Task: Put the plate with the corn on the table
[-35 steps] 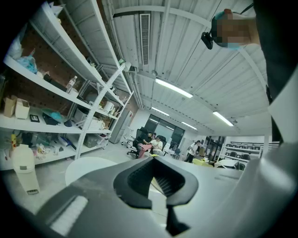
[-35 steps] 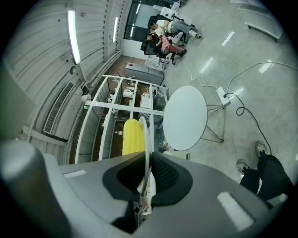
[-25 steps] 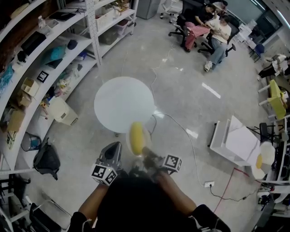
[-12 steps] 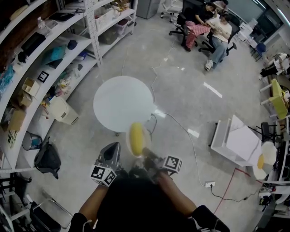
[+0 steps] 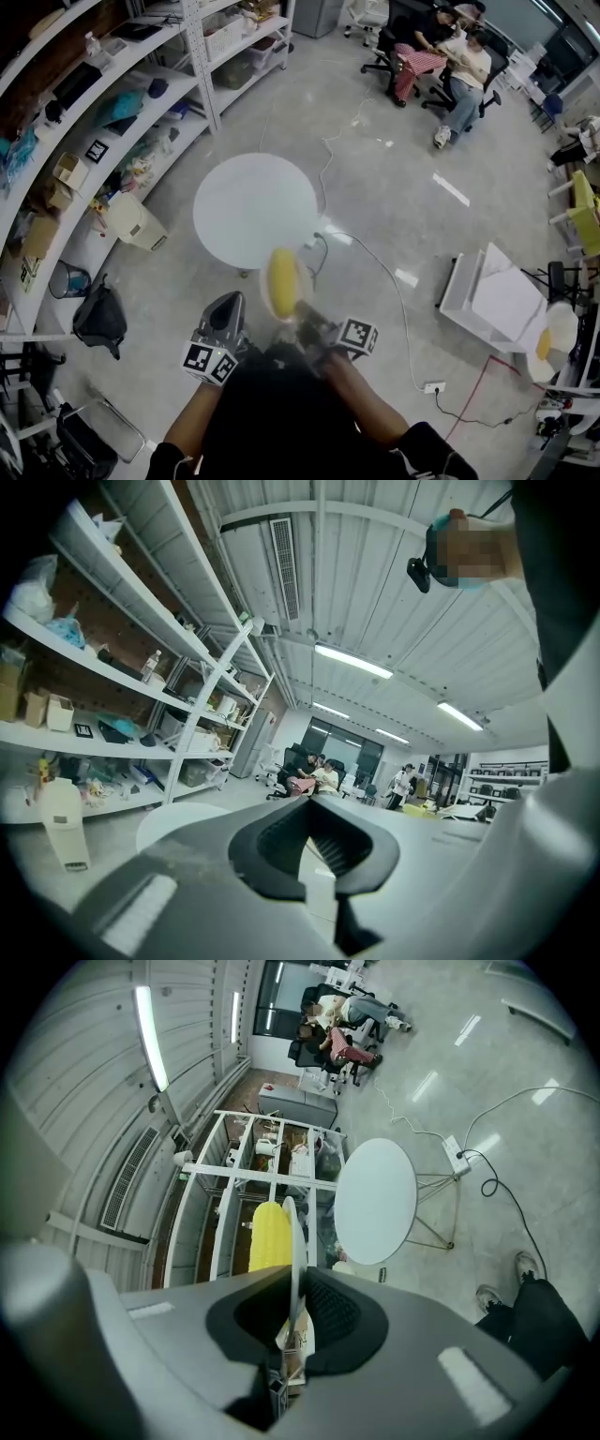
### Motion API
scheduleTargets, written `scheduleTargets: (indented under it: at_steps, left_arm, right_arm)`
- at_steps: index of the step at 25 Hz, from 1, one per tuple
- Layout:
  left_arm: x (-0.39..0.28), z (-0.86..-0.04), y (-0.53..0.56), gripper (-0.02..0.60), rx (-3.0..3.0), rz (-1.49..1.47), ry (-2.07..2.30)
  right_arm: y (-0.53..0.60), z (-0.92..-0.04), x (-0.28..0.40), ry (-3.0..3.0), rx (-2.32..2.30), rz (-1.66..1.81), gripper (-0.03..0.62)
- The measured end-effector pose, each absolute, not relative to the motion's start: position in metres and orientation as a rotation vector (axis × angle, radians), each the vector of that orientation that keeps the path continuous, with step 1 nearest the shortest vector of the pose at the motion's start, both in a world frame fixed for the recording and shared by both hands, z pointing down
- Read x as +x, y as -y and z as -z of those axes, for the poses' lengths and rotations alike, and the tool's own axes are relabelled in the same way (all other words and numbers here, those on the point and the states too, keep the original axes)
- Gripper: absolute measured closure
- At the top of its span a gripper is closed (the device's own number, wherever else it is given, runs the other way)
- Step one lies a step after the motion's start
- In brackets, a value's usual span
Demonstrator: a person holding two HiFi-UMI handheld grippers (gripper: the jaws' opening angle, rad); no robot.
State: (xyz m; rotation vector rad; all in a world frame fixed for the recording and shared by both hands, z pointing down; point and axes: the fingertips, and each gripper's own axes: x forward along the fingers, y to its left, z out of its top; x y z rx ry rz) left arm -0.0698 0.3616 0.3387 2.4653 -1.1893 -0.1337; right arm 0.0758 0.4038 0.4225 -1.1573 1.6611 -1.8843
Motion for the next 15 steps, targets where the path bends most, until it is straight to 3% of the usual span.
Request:
scheduleTargets:
  at_steps: [15]
  left_arm:
    - [-0.058, -0.329, -0.330, 0.575, 2.489, 0.166, 1.204]
  right_arm:
    - [-0.374, -0.418, 0.090, -1.702, -1.116, 1.828, 0.549]
